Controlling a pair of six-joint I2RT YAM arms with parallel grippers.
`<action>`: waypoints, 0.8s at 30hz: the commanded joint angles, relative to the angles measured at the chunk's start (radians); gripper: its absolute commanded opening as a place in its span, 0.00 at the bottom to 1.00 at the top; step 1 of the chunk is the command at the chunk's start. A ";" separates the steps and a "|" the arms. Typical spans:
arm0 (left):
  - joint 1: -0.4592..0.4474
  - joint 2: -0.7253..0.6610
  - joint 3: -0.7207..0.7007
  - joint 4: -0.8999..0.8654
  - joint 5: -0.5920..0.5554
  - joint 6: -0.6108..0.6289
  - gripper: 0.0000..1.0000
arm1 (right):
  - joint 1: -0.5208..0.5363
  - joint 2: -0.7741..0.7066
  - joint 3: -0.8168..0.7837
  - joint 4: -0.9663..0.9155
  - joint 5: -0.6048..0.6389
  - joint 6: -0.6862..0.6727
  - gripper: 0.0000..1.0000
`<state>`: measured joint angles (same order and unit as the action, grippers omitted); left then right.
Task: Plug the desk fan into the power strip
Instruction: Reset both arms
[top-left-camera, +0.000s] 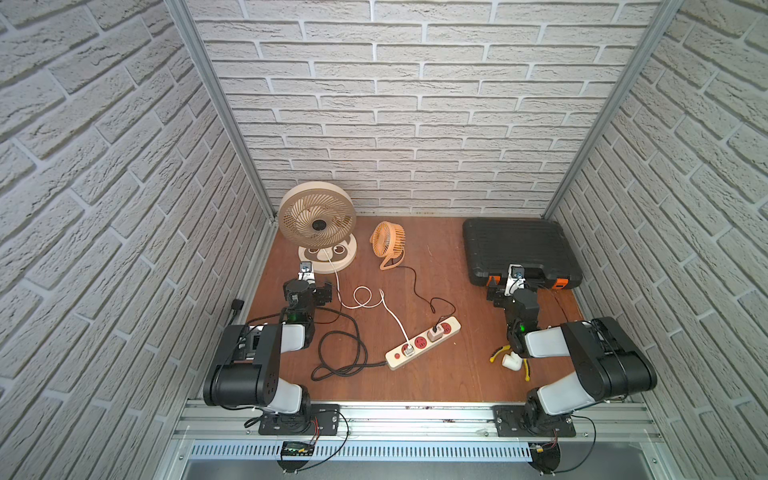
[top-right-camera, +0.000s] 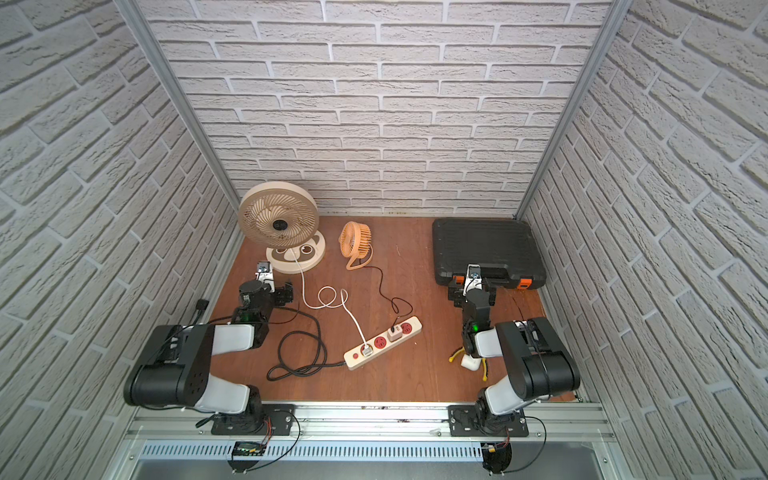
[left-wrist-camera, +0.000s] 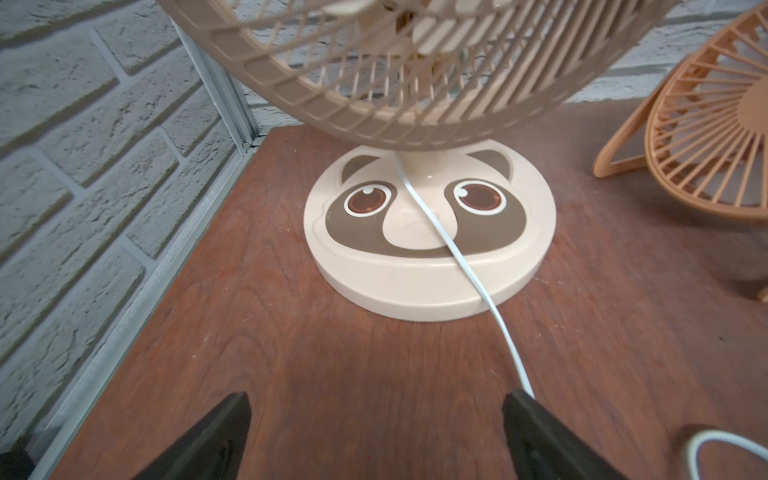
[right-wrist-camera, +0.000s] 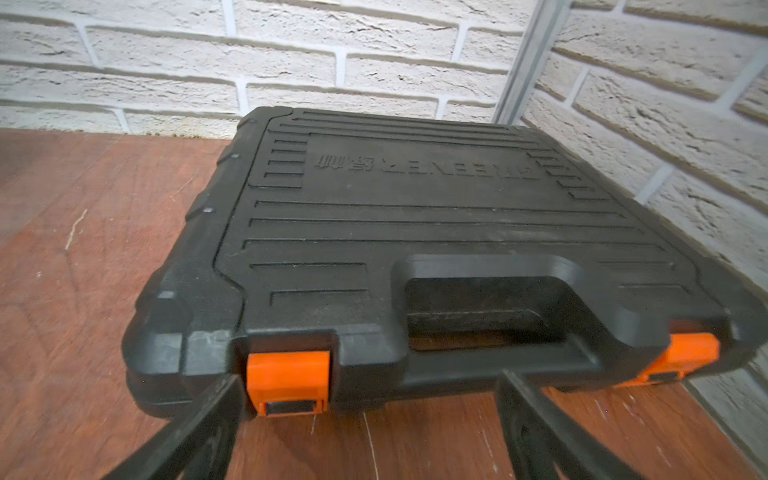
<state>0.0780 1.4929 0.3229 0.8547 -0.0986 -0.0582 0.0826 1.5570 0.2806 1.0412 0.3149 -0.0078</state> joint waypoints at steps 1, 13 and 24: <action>-0.033 0.054 -0.015 0.173 0.036 0.075 0.98 | 0.008 -0.030 0.034 -0.035 -0.018 -0.021 0.99; -0.020 0.061 0.061 0.033 0.036 0.061 0.98 | -0.012 0.002 0.103 -0.119 -0.010 0.008 0.99; -0.017 0.059 0.062 0.031 0.045 0.059 0.98 | -0.011 0.001 0.090 -0.094 -0.008 0.006 0.99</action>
<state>0.0551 1.5486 0.3702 0.8669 -0.0669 -0.0010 0.0750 1.5654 0.3775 0.9302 0.3088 -0.0074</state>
